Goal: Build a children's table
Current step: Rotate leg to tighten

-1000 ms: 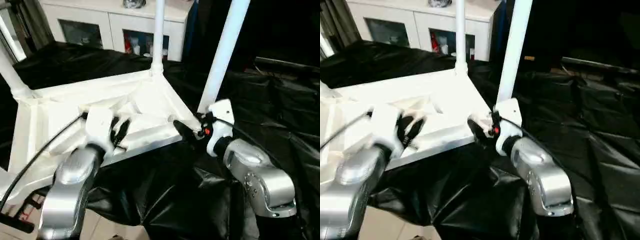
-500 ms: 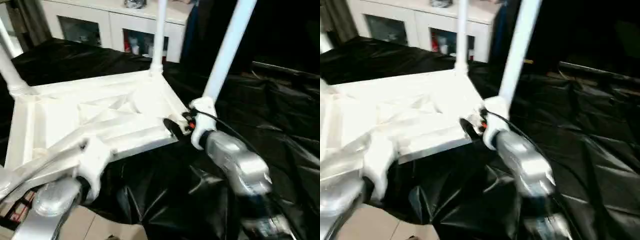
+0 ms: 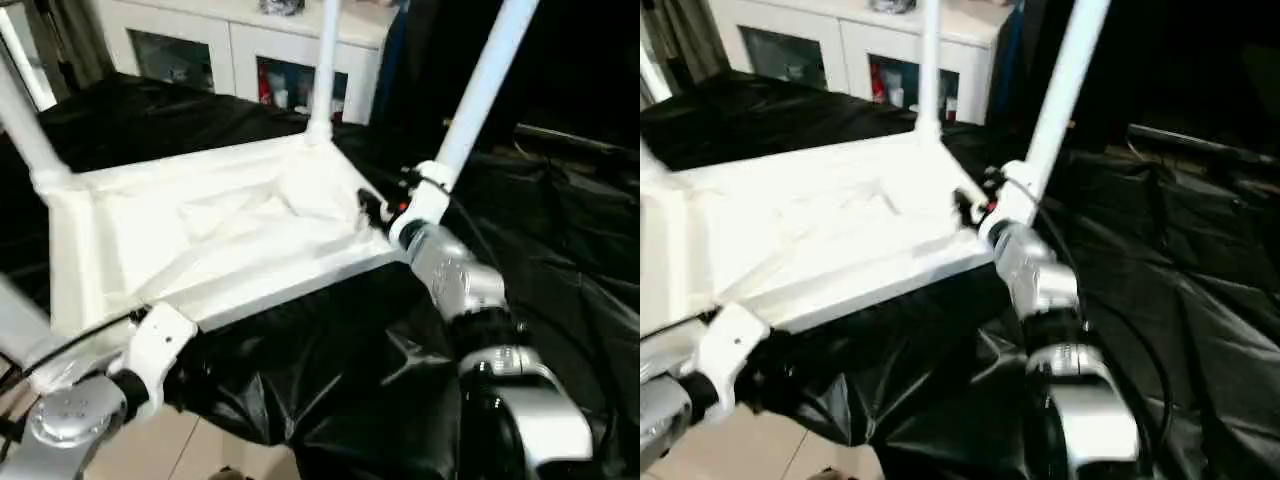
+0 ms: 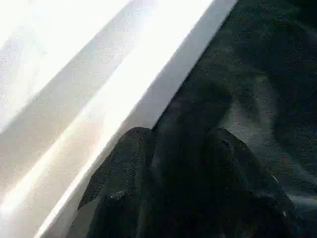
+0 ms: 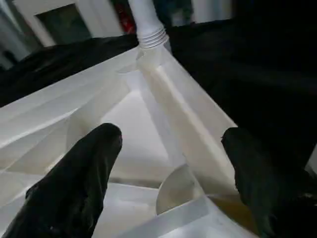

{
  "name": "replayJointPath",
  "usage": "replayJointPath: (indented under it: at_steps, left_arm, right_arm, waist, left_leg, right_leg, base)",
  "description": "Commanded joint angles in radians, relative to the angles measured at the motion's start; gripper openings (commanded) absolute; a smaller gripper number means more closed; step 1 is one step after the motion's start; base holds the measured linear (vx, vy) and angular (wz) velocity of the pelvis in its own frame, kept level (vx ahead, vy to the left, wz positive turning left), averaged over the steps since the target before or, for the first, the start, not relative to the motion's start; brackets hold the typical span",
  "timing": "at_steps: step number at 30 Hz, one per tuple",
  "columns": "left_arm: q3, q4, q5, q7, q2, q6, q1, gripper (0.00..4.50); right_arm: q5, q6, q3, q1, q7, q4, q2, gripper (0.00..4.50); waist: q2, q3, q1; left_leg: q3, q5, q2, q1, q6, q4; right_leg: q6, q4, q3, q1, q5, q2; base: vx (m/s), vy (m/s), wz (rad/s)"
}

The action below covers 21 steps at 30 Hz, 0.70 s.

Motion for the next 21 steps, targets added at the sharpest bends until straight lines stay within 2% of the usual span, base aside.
replayJointPath:
  at_steps: [1,3,5,8,10,12,15,16,17,18,21]
  left_arm:
    - [0.030,0.005,0.011,0.011,0.016,-0.018,-0.010,2.10]
    - [0.019,0.008,0.016,0.006,0.029,-0.035,-0.002,2.10]
    - [0.012,0.011,0.020,0.011,0.030,-0.044,0.000,2.10]
    - [0.009,0.035,0.031,0.041,0.014,-0.069,-0.023,2.10]
    - [0.014,0.040,0.031,0.047,0.006,-0.076,-0.032,2.10]
    - [0.027,0.042,0.019,0.049,-0.001,-0.089,-0.029,2.10]
    - [0.040,0.035,0.004,0.024,0.011,-0.148,0.013,2.10]
    - [0.072,0.027,-0.031,0.005,0.001,-0.183,0.041,2.29]
    - [0.099,0.025,-0.057,-0.006,-0.008,-0.200,0.053,2.29]
    - [0.132,0.028,-0.089,-0.014,-0.022,-0.208,0.061,2.39]
    - [0.244,0.042,-0.193,-0.041,-0.059,-0.204,0.081,2.64]
  right_arm:
    - [0.000,-0.060,-0.059,-0.021,-0.044,0.056,-0.062,3.86]
    - [-0.006,-0.101,-0.077,-0.042,-0.062,0.118,-0.096,3.86]
    - [-0.010,-0.123,-0.091,-0.053,-0.076,0.153,-0.124,3.86]
    - [-0.019,-0.168,-0.108,-0.077,-0.083,0.226,-0.210,3.86]
    - [-0.022,-0.181,-0.110,-0.084,-0.080,0.245,-0.236,3.86]
    - [-0.022,-0.200,-0.115,-0.097,-0.080,0.282,-0.268,3.86]
    - [-0.024,-0.213,-0.121,-0.107,-0.071,0.311,-0.298,3.86]
    - [-0.028,-0.217,-0.113,-0.109,-0.044,0.315,-0.304,3.86]
    - [-0.031,-0.217,-0.102,-0.108,-0.019,0.310,-0.301,3.86]
    - [-0.034,-0.220,-0.088,-0.107,0.010,0.308,-0.297,3.86]
    - [-0.041,-0.205,-0.035,-0.069,0.110,0.236,-0.266,3.86]
  waist:
    - [0.028,-0.049,-0.005]
    - [0.030,-0.050,-0.002]
    - [0.028,-0.050,0.003]
    - [0.028,-0.053,0.011]
    - [0.027,-0.052,0.019]
    - [0.024,-0.054,0.018]
    - [0.018,-0.053,0.015]
    - [0.016,-0.050,0.015]
    - [0.015,-0.052,0.011]
    - [0.016,-0.052,0.011]
    - [0.017,-0.049,-0.001]
  left_leg:
    - [-0.014,-0.430,0.035,0.035,-0.073,-0.084]
    - [-0.015,-0.427,0.034,0.032,-0.074,-0.085]
    - [-0.012,-0.423,0.034,0.032,-0.071,-0.083]
    - [-0.010,-0.405,0.034,0.029,-0.071,-0.082]
    - [-0.006,-0.409,0.033,0.034,-0.067,-0.079]
    - [-0.009,-0.397,0.033,0.025,-0.062,-0.079]
    - [-0.009,-0.389,0.032,0.019,-0.050,-0.077]
    - [-0.009,-0.388,0.031,0.016,-0.045,-0.077]
    - [-0.009,-0.380,0.031,0.012,-0.042,-0.077]
    - [-0.008,-0.376,0.031,0.014,-0.036,-0.075]
    - [-0.009,-0.386,0.032,0.010,-0.028,-0.078]
  right_leg:
    - [-0.123,-0.080,0.047,0.006,-0.330,-0.049]
    - [-0.129,-0.077,0.045,0.010,-0.328,-0.048]
    - [-0.129,-0.077,0.046,0.010,-0.319,-0.048]
    - [-0.133,-0.073,0.046,0.014,-0.294,-0.046]
    - [-0.133,-0.077,0.046,0.011,-0.298,-0.046]
    - [-0.136,-0.073,0.045,0.019,-0.299,-0.048]
    - [-0.129,-0.076,0.042,0.022,-0.326,-0.049]
    - [-0.128,-0.078,0.042,0.021,-0.335,-0.050]
    - [-0.126,-0.077,0.041,0.024,-0.339,-0.050]
    - [-0.131,-0.078,0.042,0.020,-0.331,-0.049]
    - [-0.149,-0.077,0.041,0.020,-0.319,-0.046]
  base:
    - [0.000,0.000,0.00]
    - [0.000,0.000,0.00]
    - [0.000,0.000,0.00]
    - [0.000,0.000,0.00]
    - [0.000,0.000,0.00]
    - [0.000,0.000,0.00]
    - [0.000,0.000,0.00]
    - [0.000,0.000,0.00]
    - [0.000,0.000,0.00]
    - [0.000,0.000,0.00]
    - [0.000,0.000,0.00]
